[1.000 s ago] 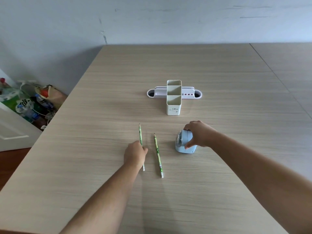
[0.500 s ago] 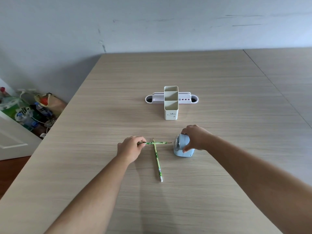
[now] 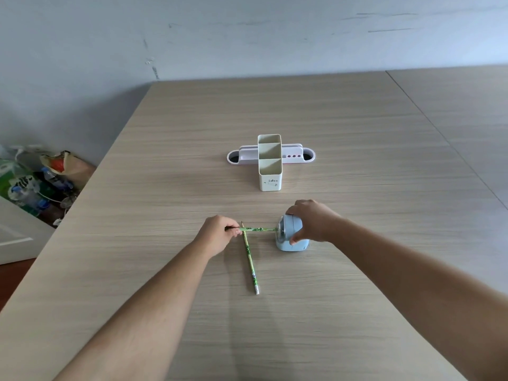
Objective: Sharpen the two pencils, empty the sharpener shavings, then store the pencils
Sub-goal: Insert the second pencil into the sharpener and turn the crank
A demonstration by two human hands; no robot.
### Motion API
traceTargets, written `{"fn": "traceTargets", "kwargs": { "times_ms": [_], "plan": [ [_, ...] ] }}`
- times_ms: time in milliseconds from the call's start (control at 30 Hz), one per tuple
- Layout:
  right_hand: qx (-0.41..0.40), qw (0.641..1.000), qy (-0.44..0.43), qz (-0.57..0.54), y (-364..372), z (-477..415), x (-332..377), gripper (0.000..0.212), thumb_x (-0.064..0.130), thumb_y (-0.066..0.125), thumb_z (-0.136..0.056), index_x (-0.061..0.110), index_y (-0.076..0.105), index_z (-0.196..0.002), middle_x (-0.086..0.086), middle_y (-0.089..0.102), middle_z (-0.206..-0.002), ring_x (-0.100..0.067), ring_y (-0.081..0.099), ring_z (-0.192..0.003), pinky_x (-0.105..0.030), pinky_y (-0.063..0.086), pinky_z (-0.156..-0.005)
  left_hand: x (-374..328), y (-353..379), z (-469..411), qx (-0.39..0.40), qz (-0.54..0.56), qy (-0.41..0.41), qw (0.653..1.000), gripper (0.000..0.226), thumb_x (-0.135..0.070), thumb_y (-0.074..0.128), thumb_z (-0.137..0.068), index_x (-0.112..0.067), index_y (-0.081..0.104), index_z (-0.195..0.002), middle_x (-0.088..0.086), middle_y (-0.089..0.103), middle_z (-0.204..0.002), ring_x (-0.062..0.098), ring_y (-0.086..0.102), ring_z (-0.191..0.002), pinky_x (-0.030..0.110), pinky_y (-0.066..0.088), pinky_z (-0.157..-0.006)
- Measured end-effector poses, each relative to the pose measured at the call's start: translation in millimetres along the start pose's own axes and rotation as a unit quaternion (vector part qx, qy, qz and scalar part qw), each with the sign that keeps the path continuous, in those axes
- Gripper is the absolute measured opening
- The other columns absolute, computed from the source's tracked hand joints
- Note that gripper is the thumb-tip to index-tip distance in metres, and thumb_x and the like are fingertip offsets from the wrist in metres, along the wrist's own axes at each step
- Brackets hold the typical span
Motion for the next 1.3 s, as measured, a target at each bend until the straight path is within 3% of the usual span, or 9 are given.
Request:
{"fn": "traceTargets", "kwargs": {
  "times_ms": [133,267,433,567,767,867,1067,1200,1300],
  "plan": [
    [-0.010,1.000,-0.006,-0.005,4,0,2,0.066,0.042,0.078,-0.067,0.013,0.056,-0.122,-0.006,0.059,-0.116,-0.023,0.052,-0.109,-0.033,0.042,-0.088,-14,8,-1,0.004,-0.030,0.031,0.999,0.018,-0.010,0.060,-0.092,0.000,0.074,-0.094,0.015,0.075,-0.096,0.010,0.056,-0.072,0.013,0.039,-0.064],
    [-0.006,1.000,-0.003,-0.019,6,-1,1,0.069,0.041,0.078,-0.067,0.014,0.054,-0.126,-0.007,0.058,-0.119,-0.023,0.051,-0.112,-0.032,0.041,-0.090,-12,6,-4,0.024,-0.065,0.034,0.997,0.018,-0.016,0.059,-0.093,-0.006,0.074,-0.092,0.008,0.067,-0.079,0.018,0.055,-0.074,0.019,0.036,-0.058],
    [0.023,0.988,0.062,-0.139,4,7,-26,0.100,0.042,0.082,-0.063,0.017,0.031,-0.145,-0.002,0.037,-0.150,-0.020,0.035,-0.138,-0.034,0.030,-0.114,-43,15,-8,0.053,-0.249,0.087,0.963,0.081,-0.046,0.071,-0.073,-0.030,0.035,-0.143,-0.003,0.044,-0.141,0.021,0.039,-0.133,0.038,0.034,-0.109],
    [0.033,0.971,0.125,-0.203,15,25,-63,0.087,0.027,0.087,-0.060,0.018,0.046,-0.136,0.000,0.053,-0.137,-0.018,0.053,-0.122,-0.028,0.040,-0.101,-79,36,-11,0.051,-0.292,0.157,0.942,0.116,-0.056,0.079,-0.057,-0.029,0.015,-0.150,-0.003,0.021,-0.157,0.018,0.020,-0.146,0.037,0.021,-0.118],
    [0.012,0.984,0.113,-0.139,51,28,-65,0.007,0.018,0.067,-0.083,0.020,0.070,-0.088,0.001,0.069,-0.093,-0.021,0.058,-0.090,-0.018,0.039,-0.066,-113,73,-21,0.053,-0.317,0.151,0.935,0.085,-0.036,0.086,-0.056,-0.016,0.044,-0.127,0.003,0.052,-0.132,0.023,0.048,-0.126,0.034,0.041,-0.098],
    [0.021,0.983,0.112,-0.144,62,31,-61,0.019,0.017,0.062,-0.086,0.012,0.072,-0.101,-0.006,0.071,-0.103,-0.023,0.061,-0.100,-0.024,0.045,-0.080,-114,79,-22,0.035,-0.304,0.123,0.944,0.068,-0.031,0.085,-0.059,-0.011,0.048,-0.113,0.006,0.058,-0.121,0.025,0.054,-0.115,0.034,0.046,-0.088],
    [0.107,0.983,0.025,-0.145,4,36,-63,0.021,0.009,0.054,-0.086,0.011,0.075,-0.085,0.008,0.063,-0.062,0.006,0.056,-0.055,-0.012,0.045,-0.064,-113,83,-23,-0.001,-0.297,0.122,0.947,0.067,-0.032,0.085,-0.060,-0.009,0.050,-0.113,0.007,0.061,-0.117,0.026,0.057,-0.109,0.034,0.047,-0.086],
    [-0.051,0.987,0.070,-0.137,-11,3,-72,0.024,0.009,0.050,-0.088,0.009,0.073,-0.094,-0.002,0.067,-0.083,-0.016,0.058,-0.080,-0.026,0.047,-0.077,-113,83,-24,0.009,-0.293,0.126,0.948,0.071,-0.031,0.086,-0.058,-0.011,0.049,-0.115,0.005,0.061,-0.118,0.026,0.057,-0.109,0.035,0.047,-0.087],
    [0.017,0.991,0.109,-0.071,26,-11,-68,0.024,0.015,0.048,-0.091,0.005,0.070,-0.096,-0.012,0.066,-0.088,-0.024,0.056,-0.082,-0.025,0.037,-0.068,-112,83,-24,0.006,-0.280,0.113,0.953,0.071,-0.034,0.086,-0.059,-0.012,0.049,-0.115,0.005,0.059,-0.119,0.025,0.055,-0.111,0.034,0.047,-0.088]
  ]
}}
Point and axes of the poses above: each hand's wrist, its own z-axis away from the middle knuckle, its own y-axis out of the palm, x = y × z, the point moved 2 cm from there along -z, towards the middle knuckle
